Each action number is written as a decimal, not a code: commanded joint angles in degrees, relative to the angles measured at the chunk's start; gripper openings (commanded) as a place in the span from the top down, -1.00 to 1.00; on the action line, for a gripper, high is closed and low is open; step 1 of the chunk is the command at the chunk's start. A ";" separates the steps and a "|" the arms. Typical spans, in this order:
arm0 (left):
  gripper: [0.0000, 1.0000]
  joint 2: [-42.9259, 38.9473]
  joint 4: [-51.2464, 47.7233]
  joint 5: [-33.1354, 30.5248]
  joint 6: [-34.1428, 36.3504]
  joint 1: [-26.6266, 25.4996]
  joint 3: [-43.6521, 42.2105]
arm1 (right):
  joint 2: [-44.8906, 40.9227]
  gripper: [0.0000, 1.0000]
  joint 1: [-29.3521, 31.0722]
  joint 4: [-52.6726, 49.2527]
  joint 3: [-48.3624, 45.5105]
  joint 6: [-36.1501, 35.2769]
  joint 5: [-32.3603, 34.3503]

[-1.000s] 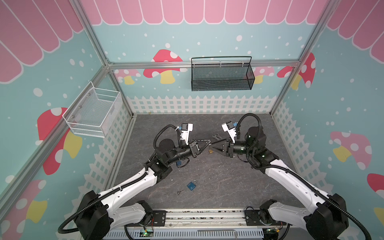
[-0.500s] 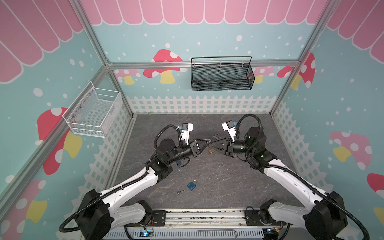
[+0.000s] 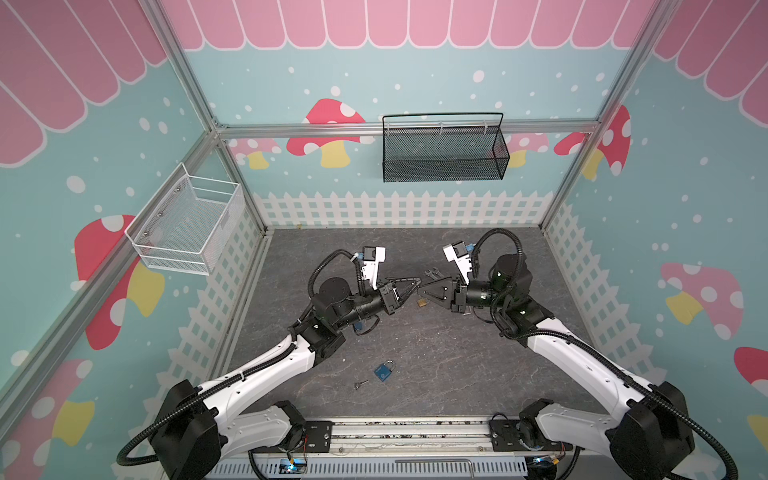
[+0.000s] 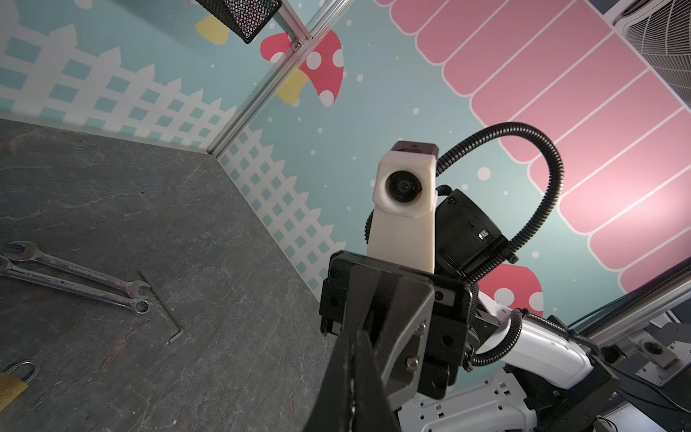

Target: Unlock with the key

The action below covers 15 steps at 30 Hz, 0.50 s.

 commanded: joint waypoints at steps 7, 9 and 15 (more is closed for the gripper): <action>1.00 -2.11 -1.38 -3.05 2.30 -0.36 -0.04 | 0.06 0.94 -0.29 0.97 -0.61 0.47 -0.20; 1.00 -2.28 -1.75 -3.13 2.56 -0.36 -0.08 | -0.07 0.99 -0.35 0.79 -0.61 0.45 -0.09; 0.95 -2.91 -2.48 -4.32 2.62 -0.36 -0.35 | -0.50 1.00 -0.45 -0.38 -0.43 -0.07 0.59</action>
